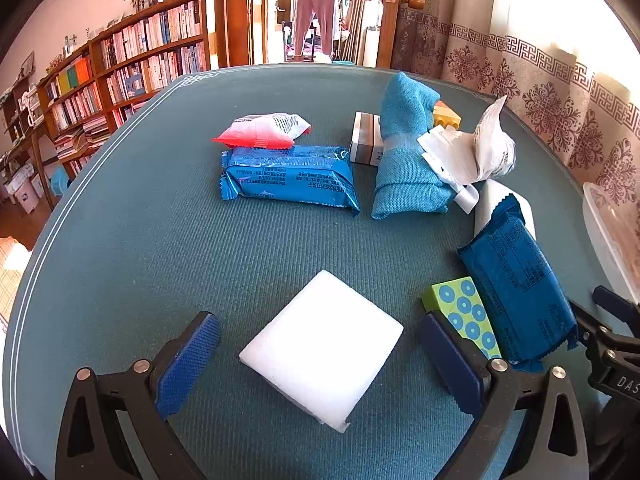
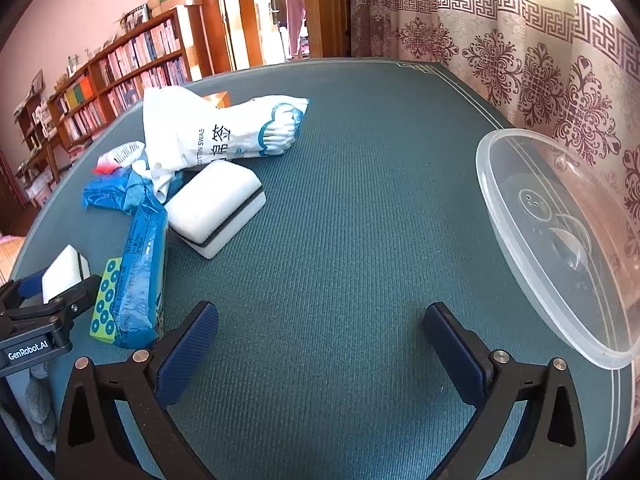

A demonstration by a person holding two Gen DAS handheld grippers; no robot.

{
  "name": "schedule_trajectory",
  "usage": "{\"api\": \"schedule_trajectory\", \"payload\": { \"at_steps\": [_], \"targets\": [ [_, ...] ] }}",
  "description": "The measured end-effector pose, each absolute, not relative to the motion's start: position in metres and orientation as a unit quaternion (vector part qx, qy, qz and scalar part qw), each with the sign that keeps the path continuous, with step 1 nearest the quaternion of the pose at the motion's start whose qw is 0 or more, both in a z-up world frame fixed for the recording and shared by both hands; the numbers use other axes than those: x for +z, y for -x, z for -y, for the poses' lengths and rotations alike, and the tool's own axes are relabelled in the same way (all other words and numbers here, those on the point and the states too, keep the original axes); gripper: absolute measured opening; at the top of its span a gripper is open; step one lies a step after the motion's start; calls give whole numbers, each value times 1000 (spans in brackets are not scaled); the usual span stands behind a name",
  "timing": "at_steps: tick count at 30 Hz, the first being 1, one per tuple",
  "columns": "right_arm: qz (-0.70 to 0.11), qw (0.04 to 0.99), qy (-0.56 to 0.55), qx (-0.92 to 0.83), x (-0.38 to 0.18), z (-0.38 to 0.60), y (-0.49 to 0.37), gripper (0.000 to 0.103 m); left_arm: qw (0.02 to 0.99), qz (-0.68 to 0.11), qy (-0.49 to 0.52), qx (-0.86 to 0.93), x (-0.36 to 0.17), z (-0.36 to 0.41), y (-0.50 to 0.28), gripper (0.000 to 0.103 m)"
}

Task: Organize objects
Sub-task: 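Grasp the white sponge with the left tool while the right tool grasps the blue wipe pack, then carry the sponge and the blue pack with both tools over the clear bowl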

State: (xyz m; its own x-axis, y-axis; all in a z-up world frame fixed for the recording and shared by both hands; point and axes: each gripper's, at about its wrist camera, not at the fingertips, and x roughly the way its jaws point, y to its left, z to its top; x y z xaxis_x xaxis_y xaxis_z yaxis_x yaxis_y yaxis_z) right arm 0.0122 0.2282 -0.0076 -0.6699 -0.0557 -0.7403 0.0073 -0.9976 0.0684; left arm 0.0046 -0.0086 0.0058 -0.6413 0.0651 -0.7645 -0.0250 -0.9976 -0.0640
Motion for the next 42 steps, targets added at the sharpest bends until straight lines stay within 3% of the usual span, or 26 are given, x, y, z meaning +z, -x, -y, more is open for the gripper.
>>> {"api": "schedule_trajectory", "payload": {
  "at_steps": [4,11,16,18,25,29,34,42],
  "targets": [
    [47,34,-386,-920,-2,-230,-21,89,30,52,398,916,13,14,-9,103],
    [57,109,-351,-928,18,-209,-38,81,36,79,386,918,15,21,-9,102],
    [56,141,-341,-928,29,-195,-36,81,40,59,396,915,12,13,-9,93],
    [63,152,-350,-922,28,-192,-30,79,41,51,403,913,10,12,-9,84],
    [80,177,-395,-898,10,-182,-10,58,34,46,405,913,9,12,-10,70],
    [78,189,-405,-891,4,-175,-6,52,40,45,402,913,11,10,-11,63],
    [65,194,-412,-888,-1,-165,-2,26,44,47,399,915,12,11,-12,62],
    [59,191,-392,-898,7,-166,-15,23,42,38,392,918,15,7,-13,61]
  ]
}}
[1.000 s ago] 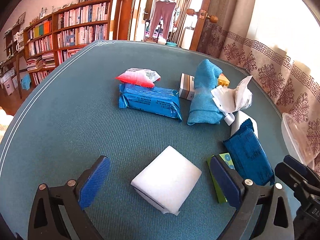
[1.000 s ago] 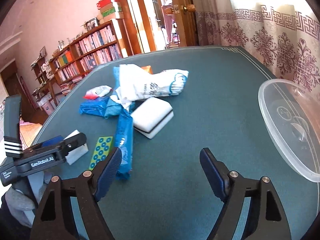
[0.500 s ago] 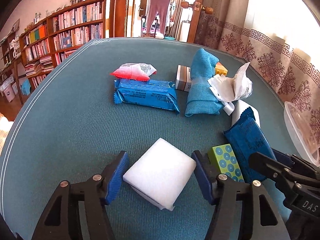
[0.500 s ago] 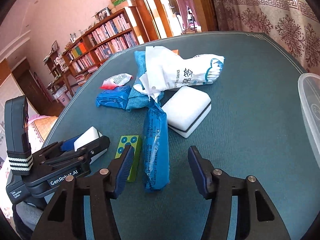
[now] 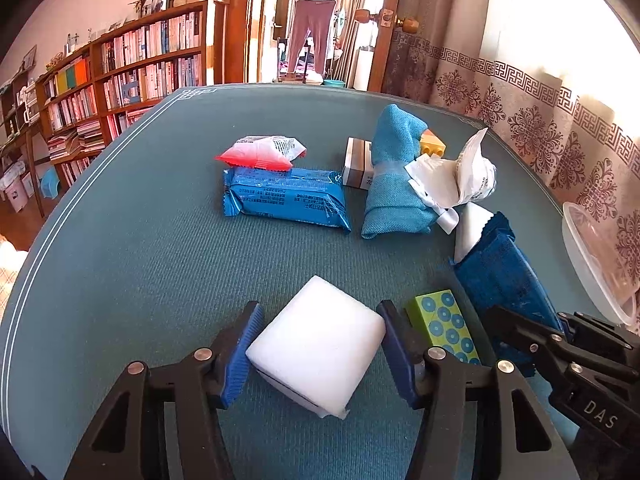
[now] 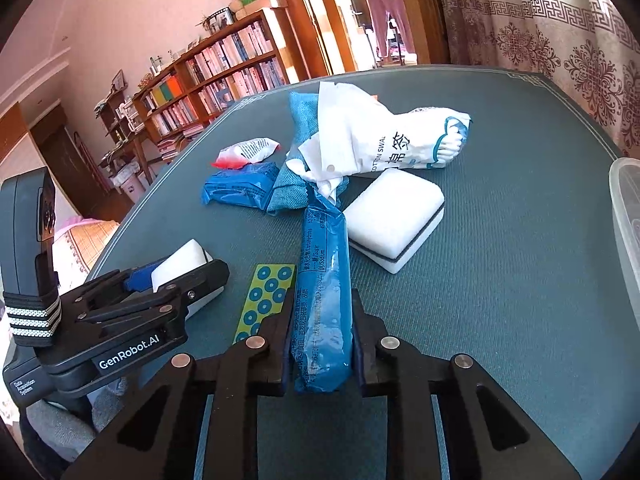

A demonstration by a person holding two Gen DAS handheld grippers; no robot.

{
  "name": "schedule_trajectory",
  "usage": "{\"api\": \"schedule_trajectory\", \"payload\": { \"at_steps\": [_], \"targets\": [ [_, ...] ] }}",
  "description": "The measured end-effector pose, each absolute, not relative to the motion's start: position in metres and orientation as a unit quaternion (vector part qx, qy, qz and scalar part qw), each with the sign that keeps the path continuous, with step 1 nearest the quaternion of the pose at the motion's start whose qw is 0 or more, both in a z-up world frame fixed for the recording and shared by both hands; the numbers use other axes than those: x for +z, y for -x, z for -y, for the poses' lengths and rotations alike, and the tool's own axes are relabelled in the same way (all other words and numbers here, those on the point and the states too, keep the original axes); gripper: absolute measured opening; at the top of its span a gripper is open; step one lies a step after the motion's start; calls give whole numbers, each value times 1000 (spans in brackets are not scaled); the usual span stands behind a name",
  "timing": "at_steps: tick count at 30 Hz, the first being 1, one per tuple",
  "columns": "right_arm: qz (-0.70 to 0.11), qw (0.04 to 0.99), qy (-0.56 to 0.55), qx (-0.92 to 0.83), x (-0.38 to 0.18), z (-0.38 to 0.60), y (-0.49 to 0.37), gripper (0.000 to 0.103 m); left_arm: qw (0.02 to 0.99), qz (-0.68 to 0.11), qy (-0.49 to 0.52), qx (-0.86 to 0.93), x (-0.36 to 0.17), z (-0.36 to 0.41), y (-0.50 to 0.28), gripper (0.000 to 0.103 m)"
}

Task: Organize objects
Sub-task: 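Carry the sponge and the blue pack with both tools over the clear bowl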

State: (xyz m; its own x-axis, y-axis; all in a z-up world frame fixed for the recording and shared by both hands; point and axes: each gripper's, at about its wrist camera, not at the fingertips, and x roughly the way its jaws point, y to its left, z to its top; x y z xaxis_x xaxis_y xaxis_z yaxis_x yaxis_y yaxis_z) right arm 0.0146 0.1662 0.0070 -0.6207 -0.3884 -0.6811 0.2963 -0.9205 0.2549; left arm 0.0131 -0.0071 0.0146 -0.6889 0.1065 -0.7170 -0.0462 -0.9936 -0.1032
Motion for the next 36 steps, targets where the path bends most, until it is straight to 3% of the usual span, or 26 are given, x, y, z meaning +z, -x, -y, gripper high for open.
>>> {"api": "schedule_trajectory", "payload": {
  "at_steps": [14,36],
  "targets": [
    [85,144,-328,-930,48,-213,-45,23,34,27,379,925,30,-7,-19,60],
    [114,45,-287,-950,70,-327,-68,23,121,-36,363,923,59,-110,-16,60]
  ]
}}
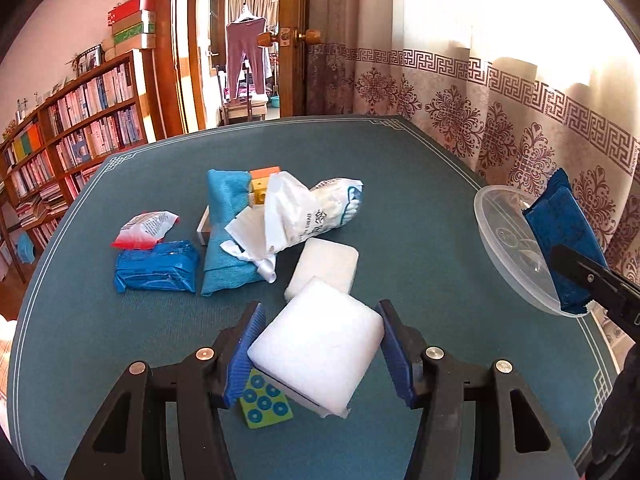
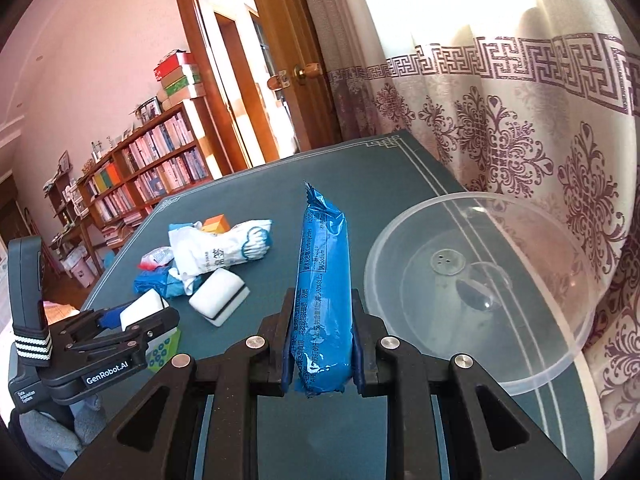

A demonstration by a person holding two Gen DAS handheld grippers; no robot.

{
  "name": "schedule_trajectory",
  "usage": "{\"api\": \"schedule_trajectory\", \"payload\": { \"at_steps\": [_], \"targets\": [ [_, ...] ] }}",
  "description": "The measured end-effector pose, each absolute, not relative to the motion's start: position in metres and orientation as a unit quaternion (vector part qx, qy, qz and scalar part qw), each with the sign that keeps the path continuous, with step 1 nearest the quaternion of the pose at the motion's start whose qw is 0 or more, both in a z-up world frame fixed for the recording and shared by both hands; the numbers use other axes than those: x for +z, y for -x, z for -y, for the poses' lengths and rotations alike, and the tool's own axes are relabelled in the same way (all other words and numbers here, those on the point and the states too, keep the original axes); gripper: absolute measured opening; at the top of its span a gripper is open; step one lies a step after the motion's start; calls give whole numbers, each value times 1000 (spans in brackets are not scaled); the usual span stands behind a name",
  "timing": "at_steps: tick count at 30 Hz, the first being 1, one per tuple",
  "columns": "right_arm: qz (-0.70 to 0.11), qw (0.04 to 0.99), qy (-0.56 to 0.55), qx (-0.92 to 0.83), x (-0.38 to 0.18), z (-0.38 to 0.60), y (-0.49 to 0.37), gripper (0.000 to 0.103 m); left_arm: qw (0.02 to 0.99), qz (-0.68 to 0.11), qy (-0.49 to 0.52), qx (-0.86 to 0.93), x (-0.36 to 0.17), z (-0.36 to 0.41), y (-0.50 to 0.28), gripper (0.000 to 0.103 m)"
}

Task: Organize objects
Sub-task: 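Carry the sponge and the blue pack with both tools over the clear bowl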

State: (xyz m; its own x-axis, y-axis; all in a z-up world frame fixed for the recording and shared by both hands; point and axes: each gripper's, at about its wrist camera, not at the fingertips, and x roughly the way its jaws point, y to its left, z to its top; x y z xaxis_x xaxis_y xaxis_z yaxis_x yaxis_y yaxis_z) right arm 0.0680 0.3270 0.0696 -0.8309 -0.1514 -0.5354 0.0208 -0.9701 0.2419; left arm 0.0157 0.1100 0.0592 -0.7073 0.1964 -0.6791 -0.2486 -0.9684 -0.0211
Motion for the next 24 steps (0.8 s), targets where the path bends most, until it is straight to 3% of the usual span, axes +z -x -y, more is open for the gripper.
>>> {"api": "schedule_trajectory", "payload": {
  "at_steps": [24],
  "targets": [
    [135,-93,-299,-940,45,-440,-62,23,269,-88,365,887,74,-262,1,60]
  ]
}}
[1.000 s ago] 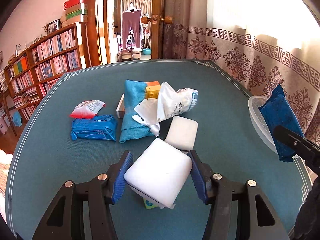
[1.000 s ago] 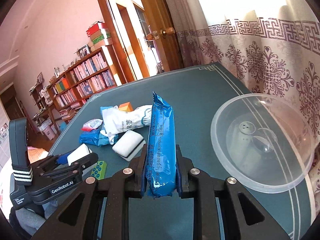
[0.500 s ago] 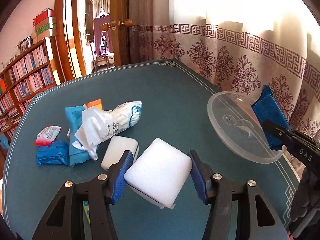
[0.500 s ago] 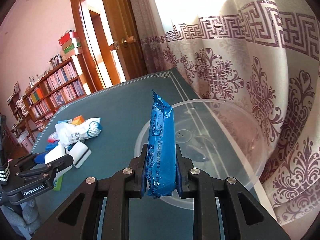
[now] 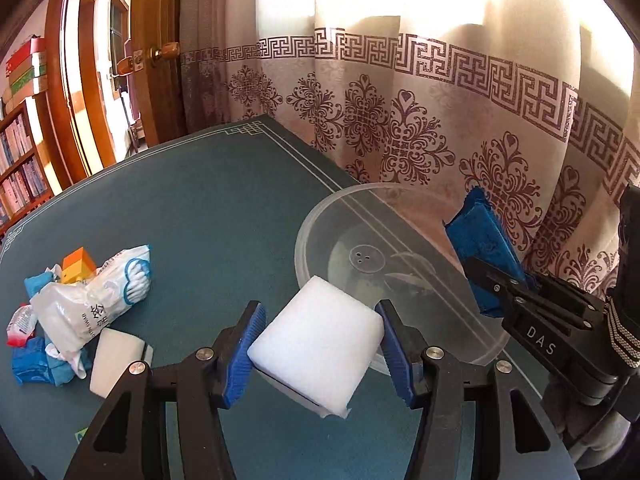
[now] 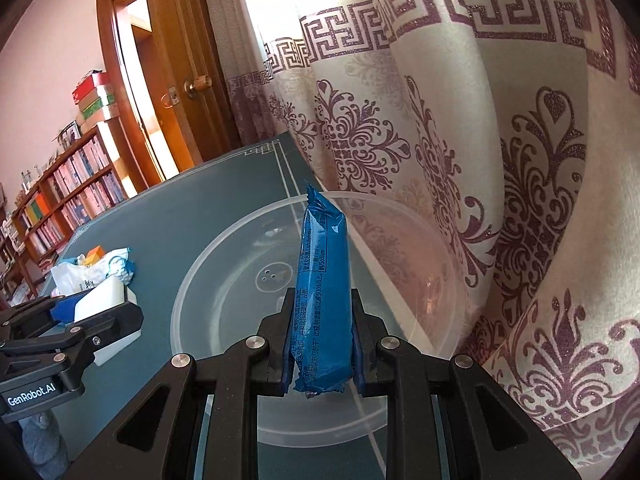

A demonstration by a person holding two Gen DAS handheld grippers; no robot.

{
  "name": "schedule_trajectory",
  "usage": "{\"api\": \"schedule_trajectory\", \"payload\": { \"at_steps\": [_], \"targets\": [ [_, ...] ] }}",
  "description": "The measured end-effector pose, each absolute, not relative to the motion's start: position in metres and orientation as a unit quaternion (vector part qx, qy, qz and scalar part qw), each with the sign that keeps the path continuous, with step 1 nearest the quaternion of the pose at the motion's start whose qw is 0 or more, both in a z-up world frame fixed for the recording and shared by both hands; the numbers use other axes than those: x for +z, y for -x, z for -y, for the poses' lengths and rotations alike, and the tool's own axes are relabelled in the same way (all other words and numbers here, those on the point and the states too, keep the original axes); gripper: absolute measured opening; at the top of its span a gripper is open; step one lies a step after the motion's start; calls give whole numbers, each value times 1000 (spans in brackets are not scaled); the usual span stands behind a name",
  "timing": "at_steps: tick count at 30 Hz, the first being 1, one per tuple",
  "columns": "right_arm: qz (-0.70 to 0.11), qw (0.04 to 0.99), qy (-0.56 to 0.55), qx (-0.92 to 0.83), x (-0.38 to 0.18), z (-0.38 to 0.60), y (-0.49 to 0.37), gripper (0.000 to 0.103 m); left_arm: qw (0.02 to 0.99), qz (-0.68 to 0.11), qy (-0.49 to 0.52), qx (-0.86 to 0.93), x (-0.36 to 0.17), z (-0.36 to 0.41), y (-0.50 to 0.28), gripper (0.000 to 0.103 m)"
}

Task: Organize objects
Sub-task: 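Carry the sponge and the blue pack with both tools over the clear bowl, then open both tools to drop the sponge and blue pack into the bowl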

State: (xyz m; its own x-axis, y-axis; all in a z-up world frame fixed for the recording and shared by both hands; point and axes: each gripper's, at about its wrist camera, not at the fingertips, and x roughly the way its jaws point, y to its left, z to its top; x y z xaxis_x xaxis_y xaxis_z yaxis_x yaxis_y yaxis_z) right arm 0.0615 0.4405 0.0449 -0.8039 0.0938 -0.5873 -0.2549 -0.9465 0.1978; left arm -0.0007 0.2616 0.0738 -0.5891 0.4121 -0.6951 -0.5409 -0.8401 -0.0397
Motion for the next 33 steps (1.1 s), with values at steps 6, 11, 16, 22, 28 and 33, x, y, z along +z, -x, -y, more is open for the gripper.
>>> {"api": "schedule_trajectory", "payload": {
  "at_steps": [6,11,16,22,28,33],
  "targets": [
    [-136,101,297,940,43,-448,-62,23,289,-99,368,878,70,-287,7,61],
    [-134,108,294,940,43,-451,-63,23,304,-89,356,879,72,-297,7,95],
    [-135,110,294,940,42,-450,-63,24,297,-80,357,882,71,-290,8,97],
    [-125,116,293,941,40,-447,-64,24,274,-68,368,886,68,-271,9,97],
    [-124,136,272,945,46,-448,-71,38,254,-62,369,892,67,-253,5,98],
    [-124,125,265,948,53,-445,-72,39,239,-55,374,895,66,-241,3,100]
  ]
}}
